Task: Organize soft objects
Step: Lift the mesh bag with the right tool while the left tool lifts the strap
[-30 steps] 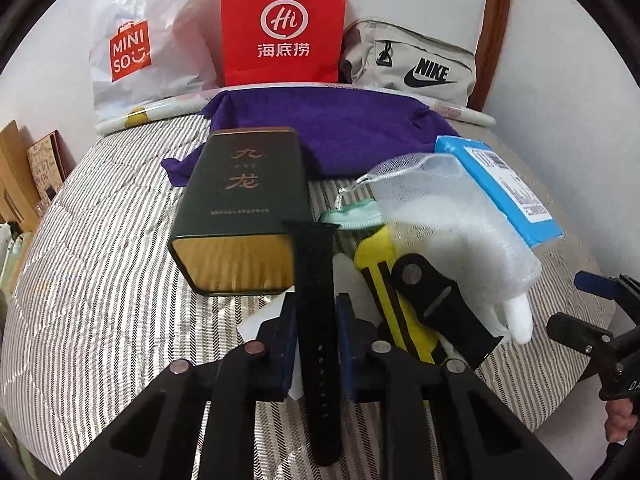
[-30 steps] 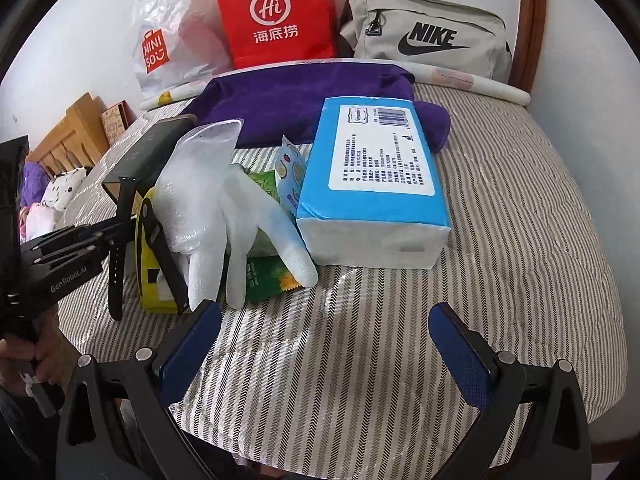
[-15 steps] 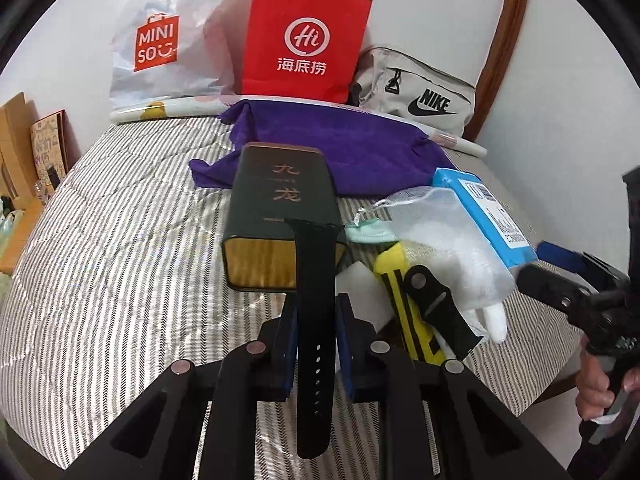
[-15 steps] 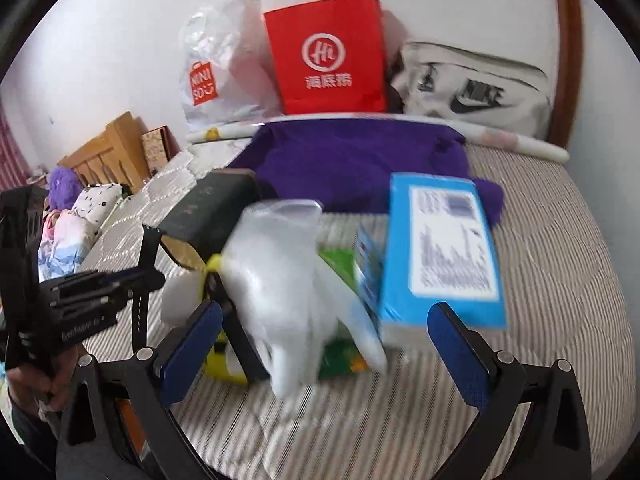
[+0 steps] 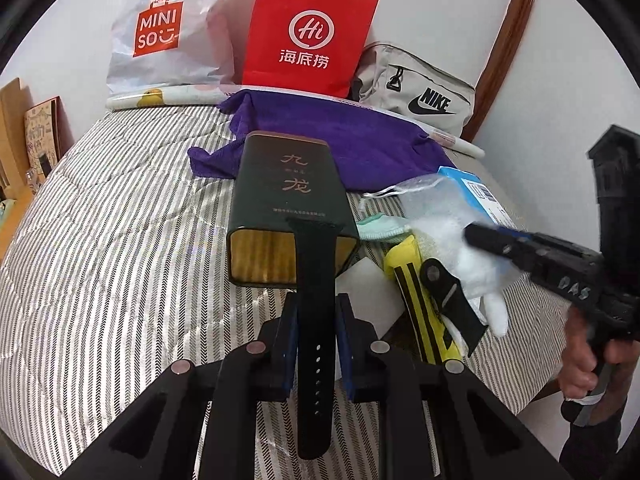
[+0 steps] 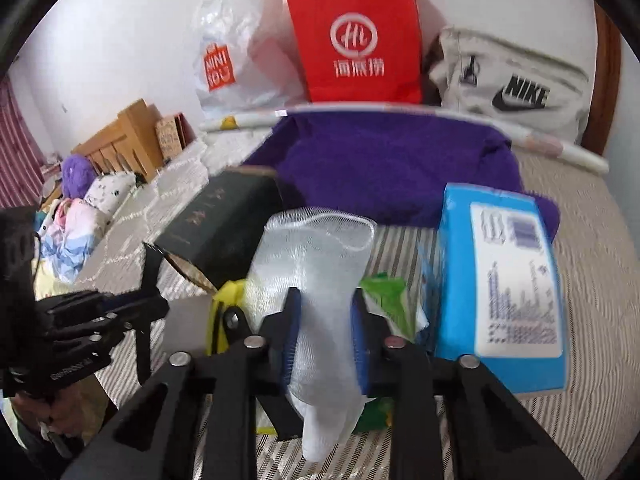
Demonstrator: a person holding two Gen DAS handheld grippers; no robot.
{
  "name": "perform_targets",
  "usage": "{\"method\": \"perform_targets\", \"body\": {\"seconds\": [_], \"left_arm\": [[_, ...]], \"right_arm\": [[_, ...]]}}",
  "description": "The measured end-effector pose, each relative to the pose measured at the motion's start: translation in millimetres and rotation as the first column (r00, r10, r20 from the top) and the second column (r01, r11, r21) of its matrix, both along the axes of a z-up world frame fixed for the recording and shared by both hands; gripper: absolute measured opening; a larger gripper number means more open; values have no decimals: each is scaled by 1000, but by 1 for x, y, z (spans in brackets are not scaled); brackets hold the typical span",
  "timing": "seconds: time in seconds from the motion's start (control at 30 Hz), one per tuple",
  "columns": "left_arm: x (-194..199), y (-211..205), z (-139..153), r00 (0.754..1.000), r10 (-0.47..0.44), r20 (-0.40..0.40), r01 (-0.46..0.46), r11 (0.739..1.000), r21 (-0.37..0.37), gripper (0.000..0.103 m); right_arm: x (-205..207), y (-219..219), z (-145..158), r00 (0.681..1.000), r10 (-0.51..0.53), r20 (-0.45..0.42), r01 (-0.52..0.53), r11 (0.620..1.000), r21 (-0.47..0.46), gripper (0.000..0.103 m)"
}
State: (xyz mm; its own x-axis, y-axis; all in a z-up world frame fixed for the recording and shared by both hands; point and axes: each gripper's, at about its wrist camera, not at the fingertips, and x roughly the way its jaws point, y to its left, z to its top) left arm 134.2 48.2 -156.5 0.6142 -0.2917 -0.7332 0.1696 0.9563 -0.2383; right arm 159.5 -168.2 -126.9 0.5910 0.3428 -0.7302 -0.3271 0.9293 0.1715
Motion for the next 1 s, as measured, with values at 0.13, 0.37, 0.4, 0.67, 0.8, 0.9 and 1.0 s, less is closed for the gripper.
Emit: {"method": "perform_targets", "body": {"seconds": [0.13, 0.37, 0.4, 0.67, 0.8, 0.9, 1.0], "left_arm": [[2, 0, -2, 1000, -2, -9, 2, 1000, -6, 17], [4, 0, 1, 1000, 4, -3, -4, 1000, -5, 17], [4, 0, 0, 1000, 6, -5, -6, 1000, -4, 17], [2, 14, 2, 998, 64, -12, -64, 998, 10, 17], [-1, 20, 1, 997, 78, -19, -78, 997, 12, 17], [-4, 20, 0, 996, 84, -25, -83, 996, 23, 17], [-3, 19, -7, 994, 95, -48, -94, 995, 40, 17]], "right_arm": [[-5, -5, 14, 1000, -1, 23, 1, 1000, 21, 11], [-23, -30, 36, 998, -21, 63, 17, 997, 70, 4], [-26, -32, 36, 998, -19, 61, 15, 998, 66, 4], [-52, -63, 39, 996, -77, 50, 72, 992, 102, 2], [-74, -87, 48, 992, -117, 51, 113, 990, 83, 2], [-81, -97, 33, 991, -136, -4, 136, 991, 13, 2], [-78, -102, 5, 986, -152, -73, 150, 988, -33, 5]]}}
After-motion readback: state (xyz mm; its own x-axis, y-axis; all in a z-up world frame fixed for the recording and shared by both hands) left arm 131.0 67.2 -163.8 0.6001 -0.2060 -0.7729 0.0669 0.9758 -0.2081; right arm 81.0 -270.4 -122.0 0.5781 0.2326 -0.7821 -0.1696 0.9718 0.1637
